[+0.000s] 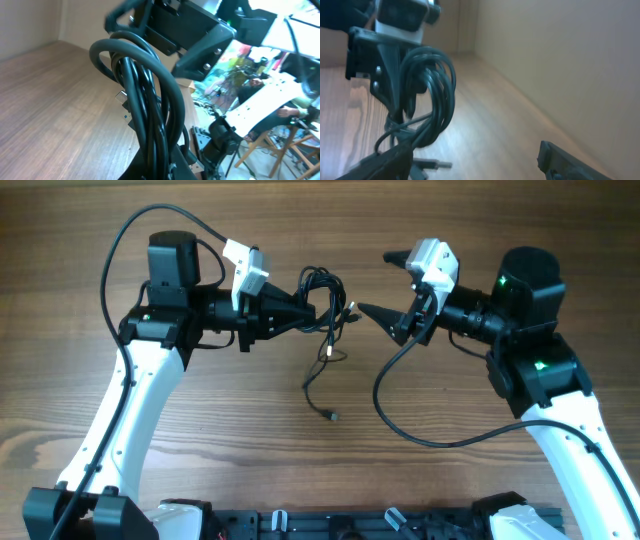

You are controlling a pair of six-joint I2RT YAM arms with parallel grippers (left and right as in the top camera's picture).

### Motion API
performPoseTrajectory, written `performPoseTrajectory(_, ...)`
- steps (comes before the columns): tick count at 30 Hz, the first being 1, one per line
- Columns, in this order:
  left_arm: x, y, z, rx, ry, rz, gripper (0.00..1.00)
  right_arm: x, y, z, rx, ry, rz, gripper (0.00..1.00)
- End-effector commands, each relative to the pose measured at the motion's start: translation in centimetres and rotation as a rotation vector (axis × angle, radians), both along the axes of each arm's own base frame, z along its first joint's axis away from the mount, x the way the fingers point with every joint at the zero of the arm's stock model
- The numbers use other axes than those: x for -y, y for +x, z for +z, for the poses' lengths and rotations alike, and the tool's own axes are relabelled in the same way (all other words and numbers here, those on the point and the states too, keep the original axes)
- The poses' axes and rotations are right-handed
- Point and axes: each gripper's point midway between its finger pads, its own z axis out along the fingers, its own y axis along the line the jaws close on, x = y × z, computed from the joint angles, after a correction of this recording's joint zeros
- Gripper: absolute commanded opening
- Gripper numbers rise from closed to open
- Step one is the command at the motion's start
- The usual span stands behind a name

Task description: Untangle cables

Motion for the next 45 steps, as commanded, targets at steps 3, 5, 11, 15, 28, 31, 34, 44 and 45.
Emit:
performPoseTrajectory(3, 1.5, -1.9, 0.9, 0.018, -0.048, -0.109, 0.04, -1.1, -1.1, 2.9, 0.176, 0.039, 0.125, 0.80)
performPoseTrajectory(5, 2.1, -2.4, 0.9, 0.018, -0.047, -0.132, 0.04, -1.2, -0.9, 2.7, 0.175, 0.040, 0.126, 0.79)
performPoseTrajectory(11, 3.6, -3.4, 0.7, 0.017, -0.036, -0.173, 0.04, -1.3, -0.5, 2.2, 0.159, 0.038, 0.126, 0.76)
performPoseTrajectory(15, 5.5, -4.7, 0.2, 0.017, -0.009, -0.215, 0.04, -1.3, -0.7, 1.4, 0.114, 0.027, 0.127, 0.76)
performPoseTrajectory(28, 6.4, -5.6, 0.1, -0.011, 0.000, -0.245, 0.04, -3.1, -6.2, -3.6, -0.037, -0.023, 0.418, 0.72)
performPoseTrajectory(31, 6.4, -5.7, 0.1, -0.011, 0.000, -0.247, 0.04, -3.5, -7.2, -2.9, -0.019, 0.034, 0.517, 0.72)
performPoseTrajectory(34, 7.2, -6.6, 0.1, -0.011, 0.000, -0.280, 0.04, -4.0, -6.4, -3.3, 0.001, 0.058, 0.556, 0.70)
performPoseTrajectory(44, 8.2, -8.4, -0.3, -0.070, 0.018, -0.333, 0.04, 4.4, 11.2, -2.0, -0.160, 0.211, -0.471, 0.63)
performPoseTrajectory(45, 8.2, -8.4, -0.3, -0.071, 0.018, -0.333, 0.04, 7.9, 12.9, -2.4, -0.164, 0.222, -0.648, 0.63)
